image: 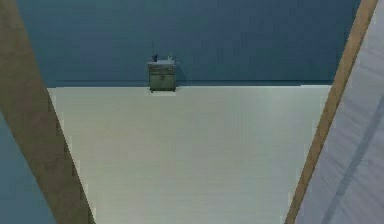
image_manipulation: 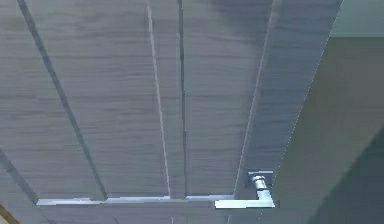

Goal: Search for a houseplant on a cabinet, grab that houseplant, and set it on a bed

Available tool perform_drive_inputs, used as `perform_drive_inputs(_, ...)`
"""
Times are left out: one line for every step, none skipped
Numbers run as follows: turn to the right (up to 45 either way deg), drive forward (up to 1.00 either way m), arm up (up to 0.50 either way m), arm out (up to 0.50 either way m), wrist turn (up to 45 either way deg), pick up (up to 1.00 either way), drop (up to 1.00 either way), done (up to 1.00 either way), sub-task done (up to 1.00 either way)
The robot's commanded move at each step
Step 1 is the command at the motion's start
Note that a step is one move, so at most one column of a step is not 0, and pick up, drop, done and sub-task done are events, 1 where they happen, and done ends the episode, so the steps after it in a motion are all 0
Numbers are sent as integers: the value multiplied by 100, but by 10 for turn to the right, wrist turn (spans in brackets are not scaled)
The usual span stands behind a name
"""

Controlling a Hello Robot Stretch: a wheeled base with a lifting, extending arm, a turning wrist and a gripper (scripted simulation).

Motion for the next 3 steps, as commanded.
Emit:
perform_drive_inputs(0,100,0,0,0,0,0,0,0)
perform_drive_inputs(0,100,0,0,0,0,0,0,0)
perform_drive_inputs(0,85,0,0,0,0,0,0,0)
